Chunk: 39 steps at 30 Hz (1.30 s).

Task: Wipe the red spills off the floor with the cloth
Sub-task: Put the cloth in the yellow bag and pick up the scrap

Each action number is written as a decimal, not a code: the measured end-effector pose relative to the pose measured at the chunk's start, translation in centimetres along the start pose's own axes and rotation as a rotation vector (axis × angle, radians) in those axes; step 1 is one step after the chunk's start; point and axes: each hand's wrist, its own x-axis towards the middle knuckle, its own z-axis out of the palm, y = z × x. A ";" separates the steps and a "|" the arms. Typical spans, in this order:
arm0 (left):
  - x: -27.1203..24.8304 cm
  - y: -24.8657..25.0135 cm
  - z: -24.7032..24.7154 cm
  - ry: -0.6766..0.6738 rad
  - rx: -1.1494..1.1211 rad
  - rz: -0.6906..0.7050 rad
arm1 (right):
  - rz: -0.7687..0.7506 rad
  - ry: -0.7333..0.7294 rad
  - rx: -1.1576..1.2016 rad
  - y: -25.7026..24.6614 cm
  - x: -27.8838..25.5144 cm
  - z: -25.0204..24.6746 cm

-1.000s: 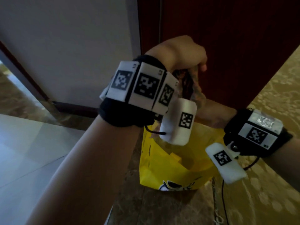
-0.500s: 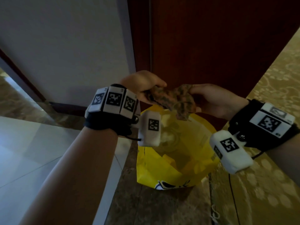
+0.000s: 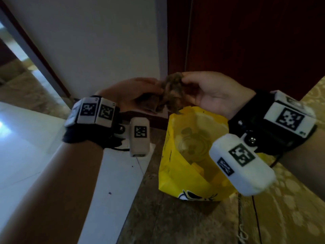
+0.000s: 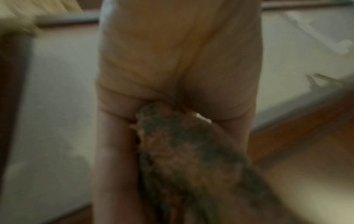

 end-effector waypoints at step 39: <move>-4.3 -36.2 -3.0 0.479 0.913 -0.581 | 0.297 -0.266 -1.051 16.3 8.6 8.1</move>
